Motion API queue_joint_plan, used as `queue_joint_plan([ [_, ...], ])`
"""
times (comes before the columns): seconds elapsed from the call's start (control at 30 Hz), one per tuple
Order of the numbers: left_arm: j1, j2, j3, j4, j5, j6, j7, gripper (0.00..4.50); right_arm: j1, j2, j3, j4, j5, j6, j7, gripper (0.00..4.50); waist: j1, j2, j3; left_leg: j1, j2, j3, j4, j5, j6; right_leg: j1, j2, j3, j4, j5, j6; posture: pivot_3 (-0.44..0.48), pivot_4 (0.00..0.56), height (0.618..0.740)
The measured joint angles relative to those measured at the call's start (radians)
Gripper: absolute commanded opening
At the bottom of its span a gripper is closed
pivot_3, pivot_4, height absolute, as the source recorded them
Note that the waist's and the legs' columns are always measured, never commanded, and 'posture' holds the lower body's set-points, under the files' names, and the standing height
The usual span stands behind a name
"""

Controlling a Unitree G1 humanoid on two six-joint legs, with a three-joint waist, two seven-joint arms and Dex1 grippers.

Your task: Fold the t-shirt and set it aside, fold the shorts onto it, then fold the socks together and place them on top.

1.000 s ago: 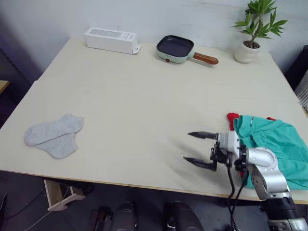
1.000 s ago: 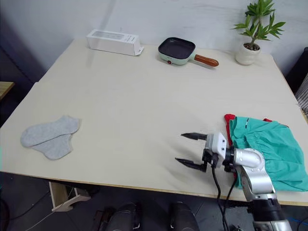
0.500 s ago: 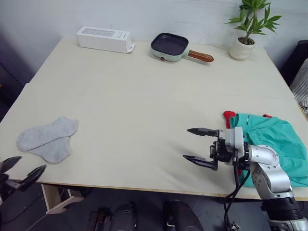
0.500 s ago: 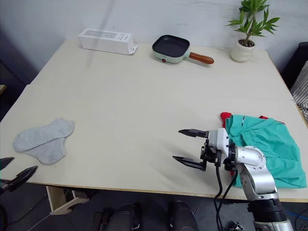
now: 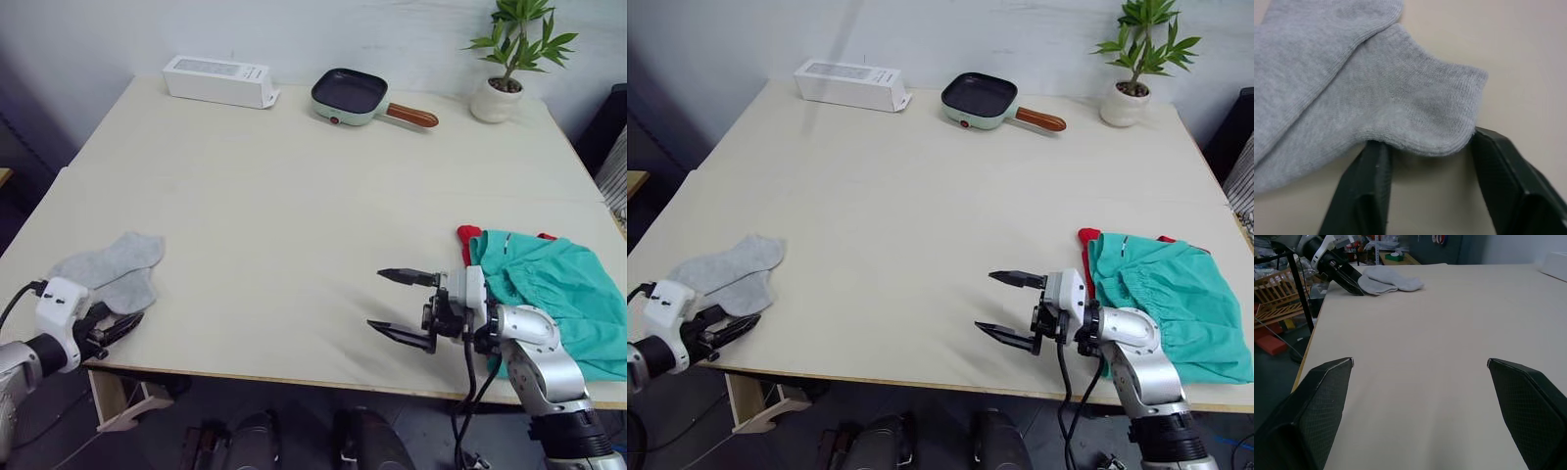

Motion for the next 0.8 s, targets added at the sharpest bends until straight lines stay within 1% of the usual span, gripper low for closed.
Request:
queue_joint_plan([
  [0.13, -0.023, 0.001, -0.039, 0.005, 0.021, -0.038, -0.04, 0.23, 0.028, -0.007, -0.001, -0.021, 0.0, 0.012, -0.011, 4.5, 0.004, 0.002, -0.001, 0.0, 0.0, 0.0, 0.0, 0.001, 0.0, 0.0, -0.001, 0.0, 0.0, 0.0, 0.0, 0.0, 0.15, 0.74],
  [0.17, -0.031, 0.001, -0.047, 0.004, 0.023, -0.039, -0.05, 0.03, 0.036, -0.009, -0.001, -0.022, 0.0, 0.013, -0.012, 4.5, 0.005, 0.002, -0.001, 0.0, 0.0, 0.0, 0.0, 0.001, 0.0, 0.0, -0.001, 0.0, 0.0, 0.0, 0.0, 0.0, 0.15, 0.74],
  [0.23, -0.05, 0.002, -0.069, -0.006, 0.024, -0.032, -0.061, 0.03, 0.054, -0.022, -0.004, -0.032, 0.0, 0.013, -0.012, 4.5, 0.007, 0.002, -0.001, 0.0, 0.0, 0.0, 0.0, 0.001, 0.0, 0.0, -0.001, 0.0, 0.0, 0.0, 0.0, 0.0, 0.15, 0.74],
  [0.3, -0.073, 0.0, -0.114, -0.053, 0.021, -0.007, -0.072, 0.03, 0.077, -0.038, -0.013, -0.035, -0.002, 0.012, -0.009, 4.5, 0.01, 0.002, -0.001, 0.0, 0.0, 0.0, 0.0, 0.001, 0.001, 0.0, -0.001, 0.0, 0.0, 0.0, 0.0, 0.0, 0.15, 0.74],
  [0.4, -0.132, -0.055, -0.236, -0.19, 0.008, 0.045, -0.072, 0.03, 0.101, -0.075, -0.038, -0.03, -0.015, -0.003, 0.005, 4.5, 0.018, 0.002, -0.001, -0.001, -0.001, 0.001, 0.0, 0.004, 0.006, 0.0, -0.001, 0.001, -0.001, 0.001, 0.001, 0.0, 0.15, 0.74],
  [0.5, -0.208, -0.127, -0.352, -0.269, 0.005, 0.098, -0.048, 0.03, 0.108, -0.097, -0.061, -0.013, -0.025, -0.012, 0.005, 4.5, 0.023, 0.002, -0.001, 0.0, -0.001, 0.001, 0.0, 0.005, 0.006, 0.0, 0.001, 0.001, 0.0, 0.001, 0.002, 0.0, 0.15, 0.74],
  [0.57, -0.237, -0.14, -0.418, -0.32, 0.017, 0.118, -0.038, 0.03, 0.114, -0.105, -0.08, -0.011, -0.025, -0.012, 0.009, 4.5, 0.019, 0.002, -0.001, 0.0, 0.0, 0.003, 0.001, 0.005, 0.005, 0.0, 0.003, 0.003, 0.002, 0.001, 0.002, 0.0, 0.15, 0.74],
  [0.63, -0.234, -0.129, -0.448, -0.362, 0.05, 0.113, -0.028, 0.03, 0.117, -0.112, -0.089, -0.011, -0.025, -0.012, 0.008, 4.5, 0.011, 0.002, -0.001, 0.002, 0.0, 0.004, 0.0, 0.006, 0.005, -0.001, 0.004, 0.004, 0.003, 0.001, 0.002, 0.0, 0.15, 0.74],
  [0.67, -0.228, -0.126, -0.449, -0.375, 0.063, 0.109, -0.019, 0.2, 0.118, -0.112, -0.091, -0.011, -0.025, -0.012, 0.008, 4.5, 0.009, 0.002, -0.001, 0.002, 0.0, 0.004, 0.0, 0.006, 0.004, -0.001, 0.004, 0.004, 0.004, 0.001, 0.002, 0.0, 0.15, 0.74],
  [0.73, -0.189, -0.13, -0.414, -0.404, 0.075, 0.095, 0.012, 0.64, 0.122, -0.113, -0.093, -0.011, -0.025, -0.011, 0.009, 4.5, 0.001, 0.002, -0.001, 0.002, 0.0, 0.004, 0.001, 0.006, 0.004, -0.001, 0.004, 0.005, 0.005, 0.001, 0.002, 0.0, 0.15, 0.74],
  [0.8, -0.124, -0.129, -0.343, -0.418, 0.076, 0.057, 0.021, 1.27, 0.126, -0.113, -0.096, -0.011, -0.023, -0.009, 0.011, 4.5, -0.004, 0.001, -0.001, 0.003, 0.0, 0.004, 0.001, 0.006, 0.004, -0.001, 0.004, 0.006, 0.005, 0.001, 0.002, 0.0, 0.15, 0.74],
])
